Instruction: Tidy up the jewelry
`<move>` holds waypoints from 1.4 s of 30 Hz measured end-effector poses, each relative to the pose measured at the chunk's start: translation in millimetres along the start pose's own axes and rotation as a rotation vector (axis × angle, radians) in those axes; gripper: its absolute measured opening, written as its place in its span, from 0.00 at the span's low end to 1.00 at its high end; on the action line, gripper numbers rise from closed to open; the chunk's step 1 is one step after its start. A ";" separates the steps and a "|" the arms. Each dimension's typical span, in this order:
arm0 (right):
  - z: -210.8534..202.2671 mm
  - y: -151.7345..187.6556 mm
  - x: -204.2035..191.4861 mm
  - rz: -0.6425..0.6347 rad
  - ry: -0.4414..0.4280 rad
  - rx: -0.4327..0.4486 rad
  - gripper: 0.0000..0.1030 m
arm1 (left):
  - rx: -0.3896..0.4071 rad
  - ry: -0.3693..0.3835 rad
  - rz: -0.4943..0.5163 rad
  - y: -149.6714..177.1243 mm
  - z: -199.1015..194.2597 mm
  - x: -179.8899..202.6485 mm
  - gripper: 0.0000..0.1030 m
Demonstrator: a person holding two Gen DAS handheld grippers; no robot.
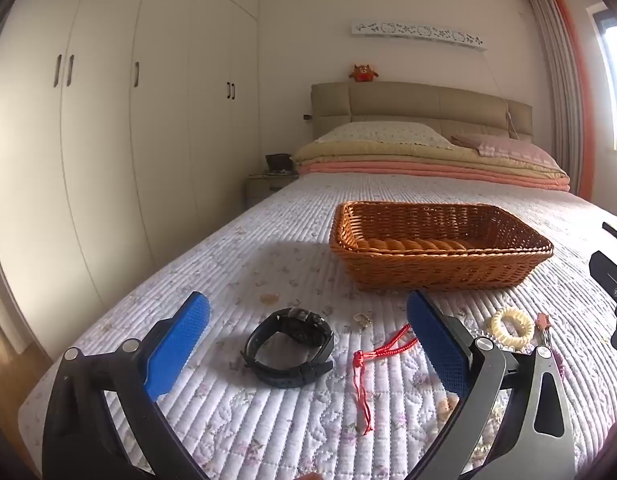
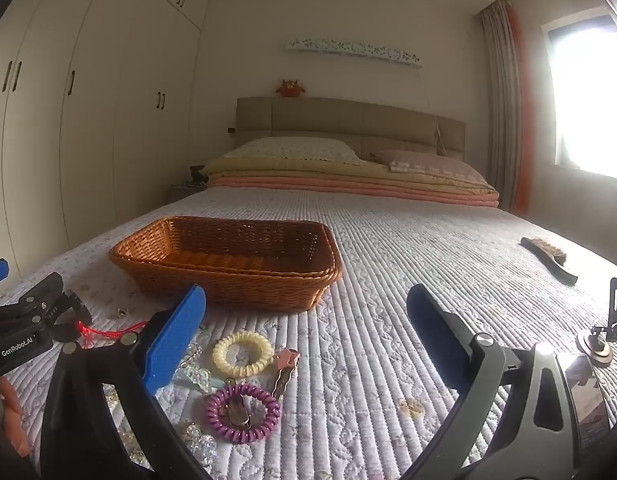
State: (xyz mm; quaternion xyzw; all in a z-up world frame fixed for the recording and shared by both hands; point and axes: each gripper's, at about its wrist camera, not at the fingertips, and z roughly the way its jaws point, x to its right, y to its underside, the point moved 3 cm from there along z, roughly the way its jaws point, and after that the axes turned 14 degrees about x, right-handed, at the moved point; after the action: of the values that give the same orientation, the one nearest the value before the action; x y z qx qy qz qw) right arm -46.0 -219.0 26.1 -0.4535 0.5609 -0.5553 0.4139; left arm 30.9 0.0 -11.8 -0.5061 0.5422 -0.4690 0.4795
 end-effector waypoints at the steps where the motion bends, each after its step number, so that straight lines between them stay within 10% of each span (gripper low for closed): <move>1: 0.1 0.0 0.3 0.001 0.000 -0.001 0.94 | -0.001 0.000 0.000 0.1 -0.1 0.1 0.93; 42: 3.0 2.0 -6.2 -0.001 0.002 -0.006 0.94 | -0.003 -0.002 0.009 0.8 0.1 2.5 0.93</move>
State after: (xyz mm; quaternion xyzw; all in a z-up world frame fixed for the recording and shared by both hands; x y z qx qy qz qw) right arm -41.6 -213.7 23.8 -0.4546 0.5628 -0.5543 0.4115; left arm 30.9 -2.5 -12.7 -0.5049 0.5446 -0.4657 0.4812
